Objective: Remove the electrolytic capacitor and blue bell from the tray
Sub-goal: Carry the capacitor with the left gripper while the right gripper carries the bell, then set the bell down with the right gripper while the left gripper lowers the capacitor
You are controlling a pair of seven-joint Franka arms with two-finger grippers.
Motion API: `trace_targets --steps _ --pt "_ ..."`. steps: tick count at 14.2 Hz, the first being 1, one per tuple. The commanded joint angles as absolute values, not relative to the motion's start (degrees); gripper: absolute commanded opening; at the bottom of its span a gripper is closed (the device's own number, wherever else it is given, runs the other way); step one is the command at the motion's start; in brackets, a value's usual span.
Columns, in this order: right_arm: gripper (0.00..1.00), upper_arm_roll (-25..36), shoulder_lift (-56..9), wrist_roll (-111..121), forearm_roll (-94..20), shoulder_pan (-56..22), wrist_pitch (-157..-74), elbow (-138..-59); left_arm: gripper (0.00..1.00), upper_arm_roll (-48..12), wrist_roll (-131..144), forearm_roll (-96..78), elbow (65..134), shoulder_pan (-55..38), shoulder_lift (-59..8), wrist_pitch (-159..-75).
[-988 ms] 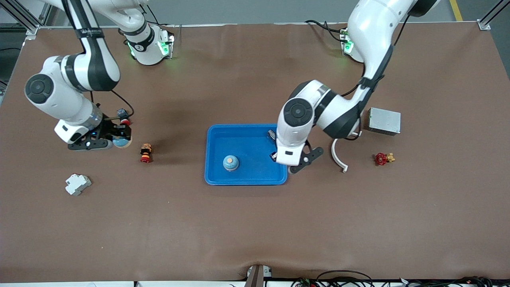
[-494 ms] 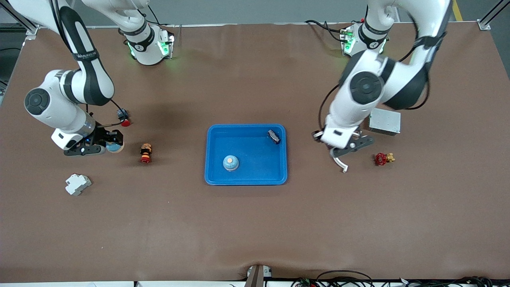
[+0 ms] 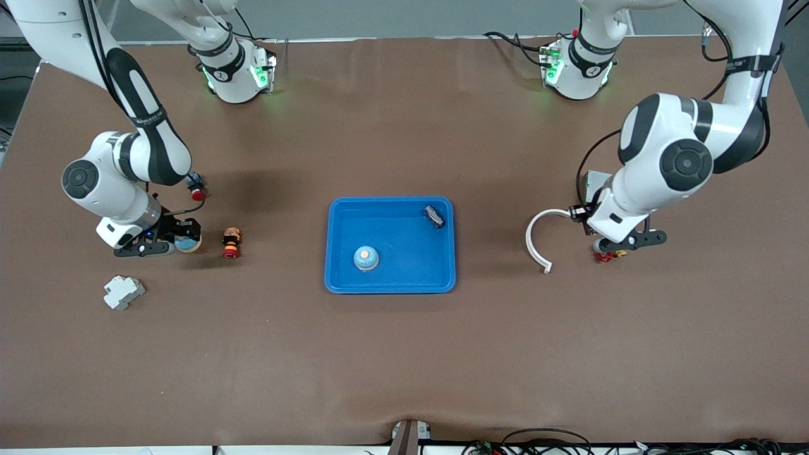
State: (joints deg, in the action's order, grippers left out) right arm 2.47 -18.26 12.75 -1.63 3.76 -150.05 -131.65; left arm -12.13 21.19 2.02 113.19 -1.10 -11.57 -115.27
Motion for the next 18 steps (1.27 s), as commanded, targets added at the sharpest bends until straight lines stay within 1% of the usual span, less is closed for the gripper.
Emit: trace_targets --steps 1,3,6,7,8,9,11,12,15,16,18 --pt "0.0 1.14 -20.21 13.89 -2.37 5.19 -152.92 -131.75 0.0 -12.48 19.95 3.06 115.39 -0.36 -14.14 -121.09" --pt "0.0 1.05 -21.44 13.8 -2.37 5.19 -154.42 -131.66 0.0 -12.31 19.95 4.3 116.28 -0.26 -16.95 -125.66" --pt "0.0 0.97 -22.06 13.71 -3.42 5.01 -154.78 -131.57 0.0 -12.22 19.95 6.58 116.1 0.7 -20.99 -130.15" --pt "0.08 0.97 -22.06 13.62 -3.6 4.92 -154.69 -131.4 0.0 -12.22 20.04 8.24 116.02 0.79 -22.22 -131.21" --pt "0.85 0.97 -22.06 13.62 -3.69 5.1 -154.69 -131.31 0.0 -12.22 20.13 9.57 115.84 0.97 -23.45 -131.74" --pt "1.0 0.97 -22.06 13.71 -3.69 5.27 -154.69 -131.31 0.0 -12.04 20.04 10.45 115.75 0.97 -24.16 -131.92" --pt "1.0 0.97 -21.54 13.71 -3.69 5.19 -153.99 -130.87 0.0 -12.04 20.13 12.47 115.05 1.84 -25.92 -132.53" --pt "1.0 0.97 -20.66 13.71 -3.69 5.01 -153.03 -130.52 0.0 -12.04 20.13 12.74 114.96 2.02 -26.97 -134.11" --pt "1.0 0.27 -17.67 11.44 -4.65 3.7 -142.42 -125.97 0.0 -12.04 20.13 12.83 114.87 2.37 -28.56 -135.09" --pt "1.0 -0.17 -17.14 9.69 -5.79 2.91 -140.12 -124.38 0.0 -12.04 20.39 12.83 114.7 2.11 -29.0 -135.17" --pt "1.0 -0.35 -16.09 4.95 -6.06 0.1 -138.96 -123.32 0.0 -12.04 20.39 12.83 114.08 2.2 -30.14 -135.35"
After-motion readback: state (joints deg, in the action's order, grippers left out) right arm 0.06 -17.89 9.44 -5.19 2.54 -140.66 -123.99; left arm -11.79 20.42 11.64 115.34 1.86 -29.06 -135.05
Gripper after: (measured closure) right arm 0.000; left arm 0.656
